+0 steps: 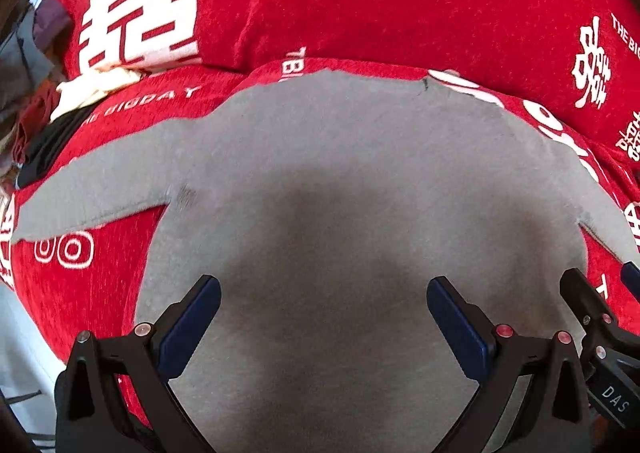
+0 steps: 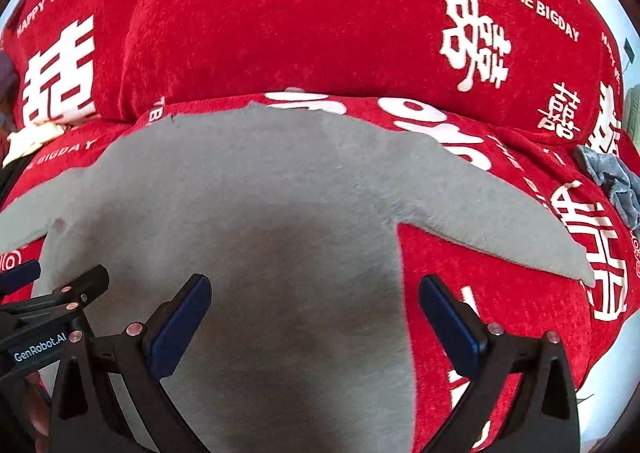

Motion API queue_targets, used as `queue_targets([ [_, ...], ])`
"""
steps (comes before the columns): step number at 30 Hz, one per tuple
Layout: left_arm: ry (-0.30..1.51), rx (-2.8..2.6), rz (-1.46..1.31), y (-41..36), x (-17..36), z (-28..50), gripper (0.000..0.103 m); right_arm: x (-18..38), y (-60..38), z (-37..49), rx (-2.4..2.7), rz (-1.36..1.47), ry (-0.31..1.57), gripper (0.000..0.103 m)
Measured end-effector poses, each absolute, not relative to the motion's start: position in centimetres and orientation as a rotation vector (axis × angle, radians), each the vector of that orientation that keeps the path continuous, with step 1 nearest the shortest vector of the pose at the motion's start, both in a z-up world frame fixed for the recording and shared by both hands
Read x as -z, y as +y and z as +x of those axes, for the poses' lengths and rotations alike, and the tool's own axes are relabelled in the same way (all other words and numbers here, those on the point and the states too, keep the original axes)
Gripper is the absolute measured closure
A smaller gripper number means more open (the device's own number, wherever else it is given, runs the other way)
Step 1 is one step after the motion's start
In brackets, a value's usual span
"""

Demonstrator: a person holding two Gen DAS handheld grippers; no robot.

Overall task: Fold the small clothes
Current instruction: 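Grasp the grey sweatshirt sleeve cuff with the right gripper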

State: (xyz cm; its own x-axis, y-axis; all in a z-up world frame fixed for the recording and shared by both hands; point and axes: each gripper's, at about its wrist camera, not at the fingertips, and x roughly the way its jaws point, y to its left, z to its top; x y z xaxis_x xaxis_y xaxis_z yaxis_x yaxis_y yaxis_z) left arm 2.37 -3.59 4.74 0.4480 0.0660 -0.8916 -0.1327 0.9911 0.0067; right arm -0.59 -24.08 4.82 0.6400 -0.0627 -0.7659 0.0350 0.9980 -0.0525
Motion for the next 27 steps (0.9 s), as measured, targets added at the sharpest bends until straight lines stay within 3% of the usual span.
queue_targets([
  [14, 1.096, -0.062, 0.009, -10.3, -5.7, 5.6, 0.000, -4.7, -32.6, -0.2, 0.126, 0.109, 0.844, 0.000],
  [27, 1.116, 0.019, 0.100, -18.5, -4.6, 8.9, 0.000, 0.3, -54.3, -2.6, 0.500, 0.454, 0.853, 0.000],
])
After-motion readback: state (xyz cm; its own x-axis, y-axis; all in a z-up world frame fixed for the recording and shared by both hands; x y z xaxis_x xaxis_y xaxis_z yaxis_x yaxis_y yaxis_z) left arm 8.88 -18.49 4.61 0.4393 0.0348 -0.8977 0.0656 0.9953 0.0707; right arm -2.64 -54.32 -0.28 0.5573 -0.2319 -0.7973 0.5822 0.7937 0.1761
